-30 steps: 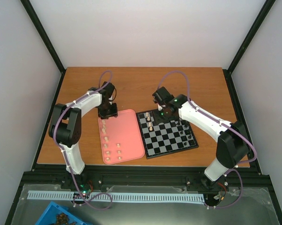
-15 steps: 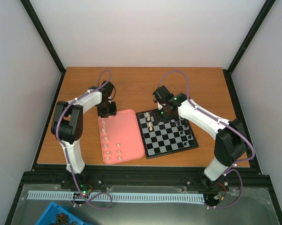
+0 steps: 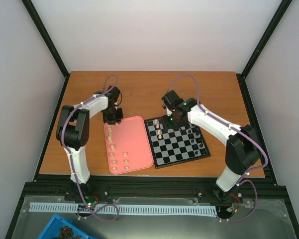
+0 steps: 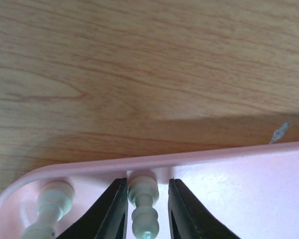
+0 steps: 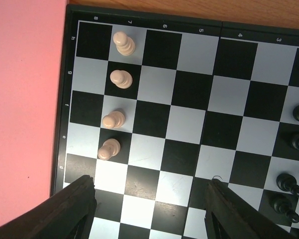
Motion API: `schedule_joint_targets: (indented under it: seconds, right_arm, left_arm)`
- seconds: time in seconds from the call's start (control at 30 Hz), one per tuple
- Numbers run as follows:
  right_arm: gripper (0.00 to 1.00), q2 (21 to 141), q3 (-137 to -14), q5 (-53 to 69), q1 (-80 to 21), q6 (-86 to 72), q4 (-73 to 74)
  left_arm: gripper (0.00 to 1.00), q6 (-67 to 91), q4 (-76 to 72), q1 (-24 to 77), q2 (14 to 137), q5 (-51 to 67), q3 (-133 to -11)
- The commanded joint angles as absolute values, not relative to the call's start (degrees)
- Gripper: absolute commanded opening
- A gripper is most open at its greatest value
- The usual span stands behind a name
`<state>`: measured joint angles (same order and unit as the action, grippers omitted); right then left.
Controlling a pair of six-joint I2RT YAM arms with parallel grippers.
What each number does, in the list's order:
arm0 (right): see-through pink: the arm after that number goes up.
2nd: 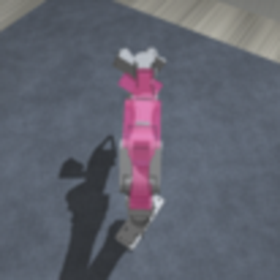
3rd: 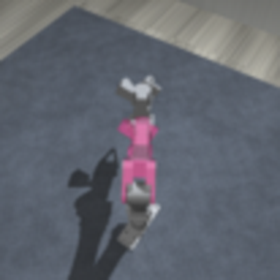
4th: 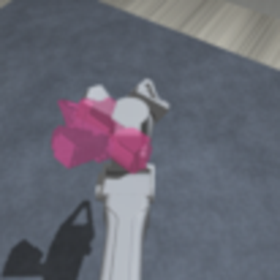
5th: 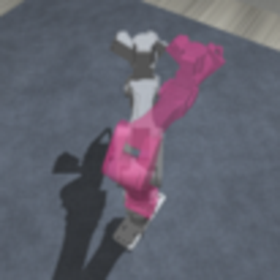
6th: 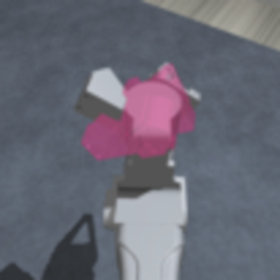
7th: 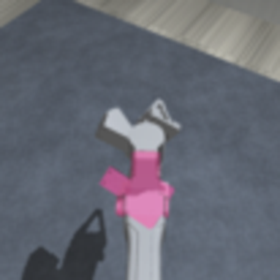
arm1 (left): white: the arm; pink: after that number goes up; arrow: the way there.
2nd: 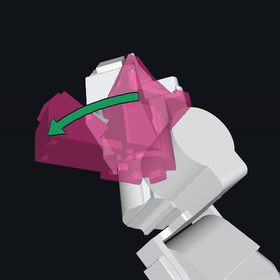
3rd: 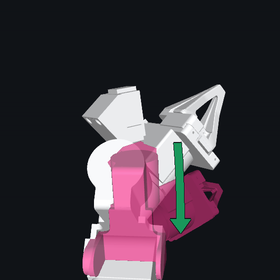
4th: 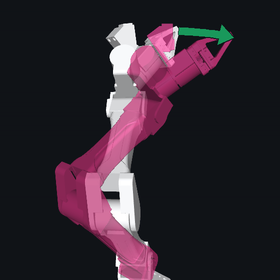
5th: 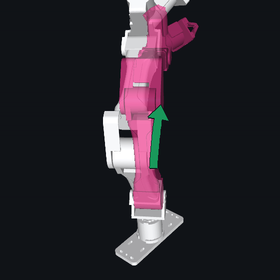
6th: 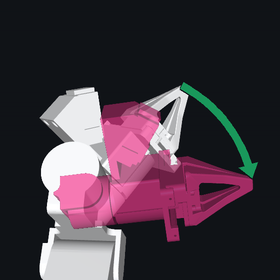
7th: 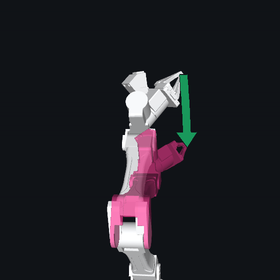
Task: Set up the chess pieces on the board
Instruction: Pick up the chess piece from the storage box.
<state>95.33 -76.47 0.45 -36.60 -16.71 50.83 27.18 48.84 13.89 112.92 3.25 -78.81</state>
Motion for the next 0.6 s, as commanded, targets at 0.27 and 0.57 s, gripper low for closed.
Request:
schedule_joint_targets:
  seconds: [0.27, 0.57]
  right_arm:
    - [0.60, 95.9, -76.8, 0.6, -36.0, -16.4, 50.5]
    - [0.60, 94.9, -76.0, 0.4, -35.5, -16.8, 49.1]
  left_arm:
    - [0.02, 26.4, 49.0, 13.6, 115.0, 4.4, -82.1]
    - [0.01, 23.9, 54.4, 16.8, 107.7, 6.3, -81.6]
